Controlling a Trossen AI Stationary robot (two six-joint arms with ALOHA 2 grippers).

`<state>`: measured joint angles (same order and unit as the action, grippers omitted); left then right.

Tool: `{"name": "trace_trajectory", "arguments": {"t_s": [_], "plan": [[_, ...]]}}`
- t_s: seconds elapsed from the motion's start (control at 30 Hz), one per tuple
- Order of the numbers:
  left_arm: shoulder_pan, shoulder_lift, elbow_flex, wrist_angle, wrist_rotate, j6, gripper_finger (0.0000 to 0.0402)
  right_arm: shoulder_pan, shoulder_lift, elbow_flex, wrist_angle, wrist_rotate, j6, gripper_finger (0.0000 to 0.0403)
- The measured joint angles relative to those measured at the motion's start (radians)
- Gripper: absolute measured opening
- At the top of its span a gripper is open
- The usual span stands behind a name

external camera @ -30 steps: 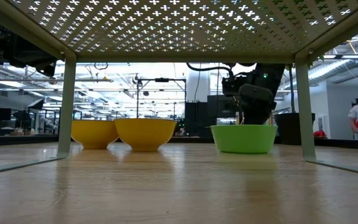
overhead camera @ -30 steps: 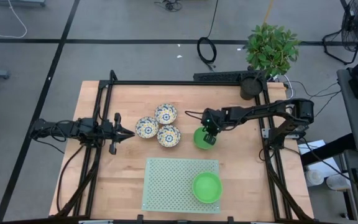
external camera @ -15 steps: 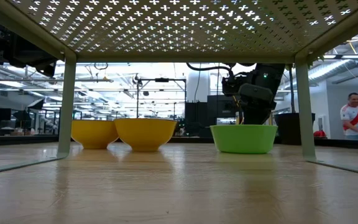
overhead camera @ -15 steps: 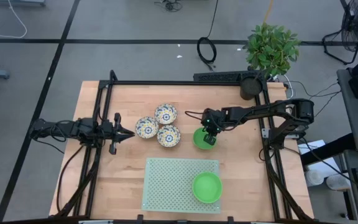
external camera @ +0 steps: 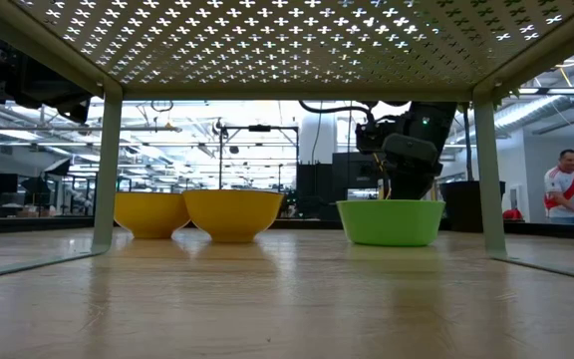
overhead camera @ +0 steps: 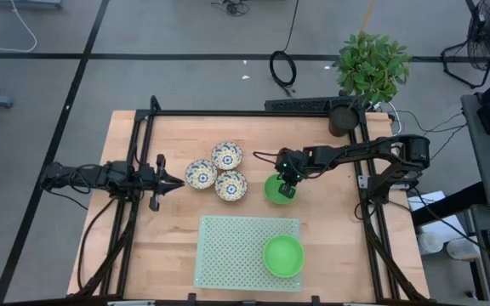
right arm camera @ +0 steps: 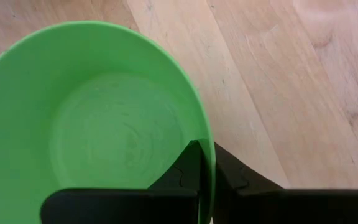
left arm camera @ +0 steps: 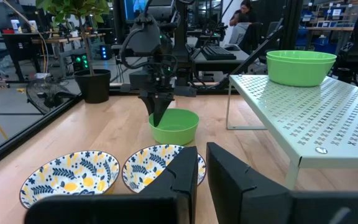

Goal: Pick & Place Mini bowls
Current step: Stack the green bowl on the green bowl on the shelf

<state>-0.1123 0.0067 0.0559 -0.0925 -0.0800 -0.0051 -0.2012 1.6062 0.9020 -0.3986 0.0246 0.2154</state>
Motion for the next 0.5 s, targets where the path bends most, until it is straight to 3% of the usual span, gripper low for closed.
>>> {"name": "trace_trajectory", "arguments": {"t_s": [0.5], "plan": [[0.0, 0.0, 0.0, 0.0, 0.0, 0.0, 0.0037, 0.0, -0.018, -0.001, 0.012, -0.001, -0.001, 0.0002]]}}
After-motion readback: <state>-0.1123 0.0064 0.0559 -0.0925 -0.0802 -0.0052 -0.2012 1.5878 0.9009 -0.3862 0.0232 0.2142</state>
